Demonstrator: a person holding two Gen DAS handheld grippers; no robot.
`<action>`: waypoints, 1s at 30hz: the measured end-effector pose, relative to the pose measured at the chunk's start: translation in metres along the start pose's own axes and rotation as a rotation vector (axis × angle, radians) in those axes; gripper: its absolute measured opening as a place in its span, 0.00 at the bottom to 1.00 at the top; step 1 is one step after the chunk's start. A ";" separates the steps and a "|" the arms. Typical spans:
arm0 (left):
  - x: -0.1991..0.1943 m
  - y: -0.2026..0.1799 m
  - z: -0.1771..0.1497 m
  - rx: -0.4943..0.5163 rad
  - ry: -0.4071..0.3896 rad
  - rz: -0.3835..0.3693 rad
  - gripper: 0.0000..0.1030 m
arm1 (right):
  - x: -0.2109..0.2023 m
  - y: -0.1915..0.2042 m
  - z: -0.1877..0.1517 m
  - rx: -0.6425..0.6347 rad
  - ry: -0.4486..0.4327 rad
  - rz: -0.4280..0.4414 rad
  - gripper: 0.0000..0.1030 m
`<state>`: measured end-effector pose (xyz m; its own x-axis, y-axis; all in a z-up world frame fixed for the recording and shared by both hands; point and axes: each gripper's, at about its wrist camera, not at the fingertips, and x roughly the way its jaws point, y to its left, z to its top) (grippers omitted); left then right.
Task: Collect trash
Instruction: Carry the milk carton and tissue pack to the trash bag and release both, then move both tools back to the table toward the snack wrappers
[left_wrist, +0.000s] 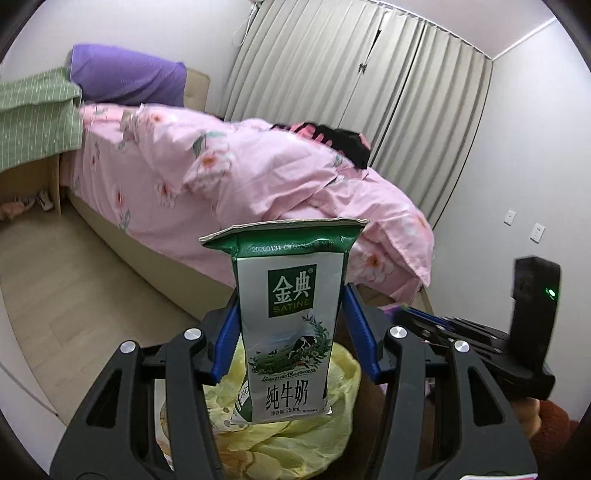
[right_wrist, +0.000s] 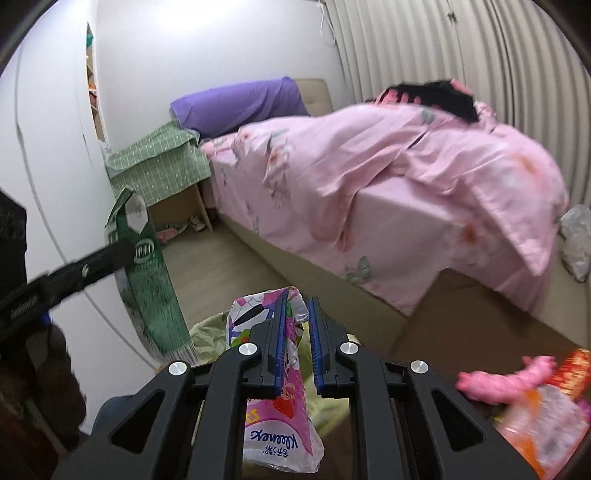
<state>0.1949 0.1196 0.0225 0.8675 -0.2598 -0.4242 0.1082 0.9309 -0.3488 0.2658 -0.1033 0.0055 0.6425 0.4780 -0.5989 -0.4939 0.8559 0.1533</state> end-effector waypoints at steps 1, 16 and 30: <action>0.008 0.008 -0.004 -0.011 0.020 0.002 0.49 | 0.009 0.001 -0.001 0.008 0.011 0.006 0.13; 0.082 0.048 -0.085 -0.005 0.299 0.032 0.48 | 0.103 -0.007 -0.026 0.056 0.197 0.081 0.13; 0.063 0.069 -0.066 -0.175 0.275 -0.017 0.64 | 0.085 -0.009 -0.035 0.052 0.251 0.070 0.45</action>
<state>0.2252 0.1506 -0.0839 0.6998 -0.3564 -0.6191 0.0157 0.8741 -0.4855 0.3048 -0.0769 -0.0741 0.4392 0.4785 -0.7603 -0.4972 0.8344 0.2379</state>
